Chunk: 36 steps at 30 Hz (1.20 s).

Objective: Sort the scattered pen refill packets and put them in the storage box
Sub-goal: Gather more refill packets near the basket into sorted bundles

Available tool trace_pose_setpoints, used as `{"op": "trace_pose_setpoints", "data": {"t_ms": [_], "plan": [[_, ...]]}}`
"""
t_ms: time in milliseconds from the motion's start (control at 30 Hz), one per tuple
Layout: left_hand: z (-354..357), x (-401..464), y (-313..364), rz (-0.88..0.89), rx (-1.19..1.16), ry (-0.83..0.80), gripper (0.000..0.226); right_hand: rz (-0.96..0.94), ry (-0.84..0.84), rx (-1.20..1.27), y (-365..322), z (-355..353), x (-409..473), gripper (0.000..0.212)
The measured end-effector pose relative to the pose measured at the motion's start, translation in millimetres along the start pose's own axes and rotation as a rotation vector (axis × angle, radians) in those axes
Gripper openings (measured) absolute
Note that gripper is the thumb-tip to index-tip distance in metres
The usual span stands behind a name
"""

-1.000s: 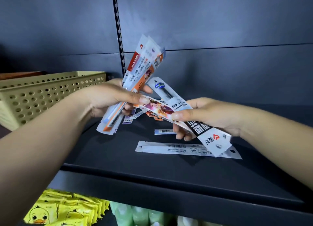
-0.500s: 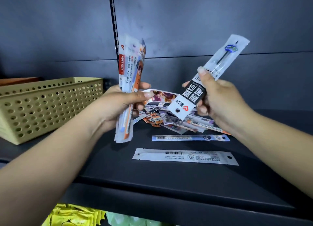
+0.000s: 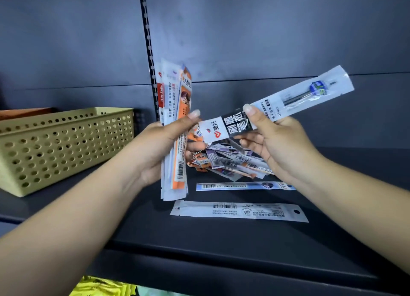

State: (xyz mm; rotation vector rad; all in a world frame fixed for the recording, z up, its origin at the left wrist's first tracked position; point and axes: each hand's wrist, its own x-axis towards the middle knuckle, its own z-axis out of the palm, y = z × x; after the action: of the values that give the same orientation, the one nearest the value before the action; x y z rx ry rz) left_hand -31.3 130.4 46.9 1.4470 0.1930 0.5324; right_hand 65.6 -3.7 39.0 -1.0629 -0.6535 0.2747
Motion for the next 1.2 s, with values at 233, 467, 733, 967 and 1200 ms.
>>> {"op": "trace_pose_setpoints", "data": {"t_ms": [233, 467, 733, 967, 1200], "plan": [[5, -2, 3, 0.039, 0.122, -0.049, 0.022, 0.066, -0.037, -0.121, 2, 3, -1, 0.011], [-22, 1, 12, 0.07, 0.357, -0.133, 0.034, -0.394, 0.121, -0.843, -65, -39, 16, 0.068], [-21, 0, 19, 0.115, 0.621, -0.3, 0.028, 0.097, -0.642, -1.398, -43, -16, 0, 0.097], [-21, 1, 14, 0.055, 0.489, -0.235, 0.025, 0.15, -0.7, -1.165, -27, -14, 1, 0.019], [-58, -3, -7, -0.09, 0.002, -0.06, 0.017, 0.406, -0.741, -1.452, -9, -16, -7, 0.077]]}}
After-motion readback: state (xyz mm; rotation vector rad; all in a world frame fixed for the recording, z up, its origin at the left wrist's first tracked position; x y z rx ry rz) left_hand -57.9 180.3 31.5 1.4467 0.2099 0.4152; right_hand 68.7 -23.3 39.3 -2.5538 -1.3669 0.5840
